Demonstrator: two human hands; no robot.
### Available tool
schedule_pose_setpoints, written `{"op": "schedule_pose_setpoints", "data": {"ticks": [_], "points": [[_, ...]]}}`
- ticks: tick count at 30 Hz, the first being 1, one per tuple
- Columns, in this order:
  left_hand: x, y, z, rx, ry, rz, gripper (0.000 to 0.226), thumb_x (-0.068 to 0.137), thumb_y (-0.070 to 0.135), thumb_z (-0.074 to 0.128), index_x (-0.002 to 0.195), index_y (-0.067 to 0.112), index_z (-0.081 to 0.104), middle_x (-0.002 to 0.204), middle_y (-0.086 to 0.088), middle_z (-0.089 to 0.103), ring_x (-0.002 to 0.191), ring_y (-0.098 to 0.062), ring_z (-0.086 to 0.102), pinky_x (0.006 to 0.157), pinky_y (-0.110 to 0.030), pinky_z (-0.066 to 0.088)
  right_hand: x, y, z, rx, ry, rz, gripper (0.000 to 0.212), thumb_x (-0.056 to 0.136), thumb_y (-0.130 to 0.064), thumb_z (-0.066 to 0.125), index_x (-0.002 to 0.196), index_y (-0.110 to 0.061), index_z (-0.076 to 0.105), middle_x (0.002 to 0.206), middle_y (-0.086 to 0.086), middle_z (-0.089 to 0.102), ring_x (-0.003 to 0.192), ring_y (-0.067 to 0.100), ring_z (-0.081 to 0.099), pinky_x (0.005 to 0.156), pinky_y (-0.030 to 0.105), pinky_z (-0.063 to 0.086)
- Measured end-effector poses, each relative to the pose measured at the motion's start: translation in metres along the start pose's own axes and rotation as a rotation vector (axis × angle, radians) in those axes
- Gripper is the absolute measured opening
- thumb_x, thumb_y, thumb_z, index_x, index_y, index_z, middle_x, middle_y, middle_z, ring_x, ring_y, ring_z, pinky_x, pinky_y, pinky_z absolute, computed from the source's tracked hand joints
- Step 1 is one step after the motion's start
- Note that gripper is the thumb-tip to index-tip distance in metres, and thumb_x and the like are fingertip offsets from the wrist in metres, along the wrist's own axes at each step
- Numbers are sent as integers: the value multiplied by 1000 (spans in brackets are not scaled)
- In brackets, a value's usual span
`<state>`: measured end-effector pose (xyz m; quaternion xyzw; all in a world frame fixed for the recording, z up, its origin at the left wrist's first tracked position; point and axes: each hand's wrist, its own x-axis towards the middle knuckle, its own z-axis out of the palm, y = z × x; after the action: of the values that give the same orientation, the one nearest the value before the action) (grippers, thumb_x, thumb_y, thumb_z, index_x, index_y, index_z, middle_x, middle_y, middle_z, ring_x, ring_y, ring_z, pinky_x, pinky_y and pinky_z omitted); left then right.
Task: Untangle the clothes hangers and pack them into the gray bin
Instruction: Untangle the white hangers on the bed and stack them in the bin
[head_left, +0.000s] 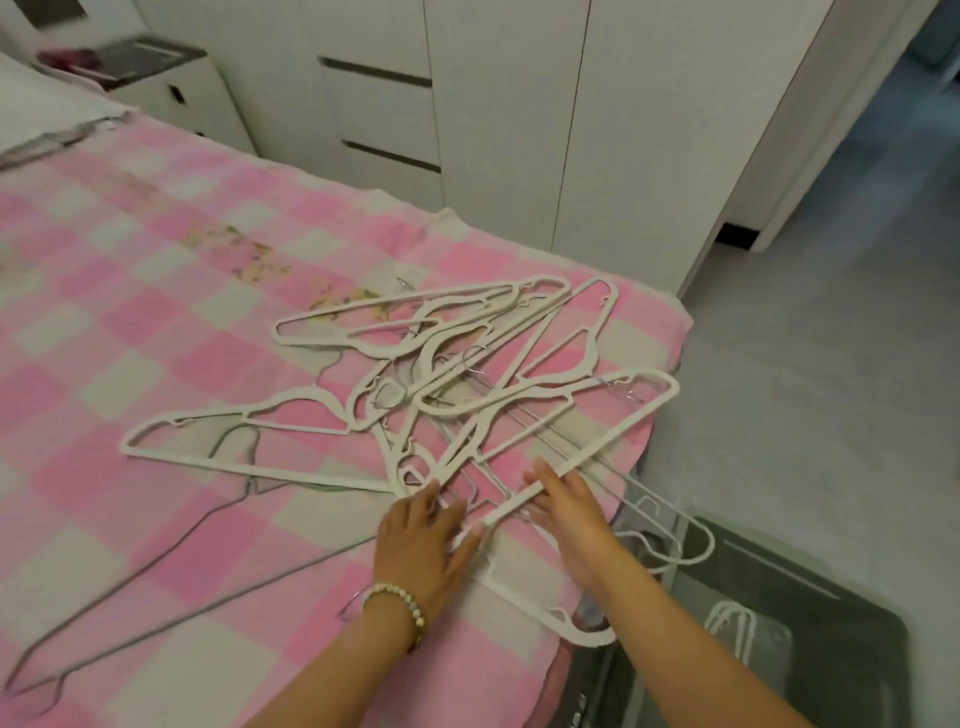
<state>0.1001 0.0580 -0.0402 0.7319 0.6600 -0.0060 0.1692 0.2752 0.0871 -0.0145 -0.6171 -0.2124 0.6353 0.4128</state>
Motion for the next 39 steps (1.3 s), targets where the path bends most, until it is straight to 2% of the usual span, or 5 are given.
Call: {"op": "schedule_pose_setpoints", "data": {"ticks": [5, 10, 17, 24, 39], "points": [[38, -1, -27, -222, 150, 16, 54, 93, 51, 35, 141, 28, 33, 143, -2, 36, 128, -22, 36, 105, -30, 31, 2, -3, 5, -9, 122, -25, 15, 99, -16, 39, 95, -8, 51, 66, 5, 55, 58, 15, 55, 49, 19, 46], [98, 11, -39, -110, -77, 134, 61, 96, 50, 25, 150, 28, 6, 160, 3, 5, 147, -20, 1, 121, -36, 4, -4, 4, -7, -41, 142, -180, 21, 100, -22, 39, 97, -13, 58, 63, 1, 69, 66, 16, 68, 66, 26, 55], [129, 13, -56, -37, -29, 159, 29, 96, 33, 41, 101, 10, 57, 105, -9, 60, 100, -28, 55, 72, -34, 44, 2, 9, -12, 239, 131, -117, 19, 100, -29, 39, 114, -19, 45, 92, 5, 76, 82, 25, 74, 61, 27, 59], [125, 4, -49, 231, -135, 231, 45, 92, 50, 42, 112, 13, 55, 122, -6, 50, 121, -26, 38, 88, -33, 41, 3, 9, -1, 224, 115, -164, 19, 99, -32, 39, 111, -19, 47, 92, 4, 76, 81, 25, 74, 60, 28, 59], [110, -38, -102, -363, 428, -10, 39, 98, 35, 37, 77, 4, 50, 65, -18, 53, 59, -24, 42, 54, -31, 28, -5, -23, 22, 12, -120, -343, 18, 98, -32, 40, 101, -21, 54, 101, 4, 74, 81, 23, 73, 67, 25, 57]]}}
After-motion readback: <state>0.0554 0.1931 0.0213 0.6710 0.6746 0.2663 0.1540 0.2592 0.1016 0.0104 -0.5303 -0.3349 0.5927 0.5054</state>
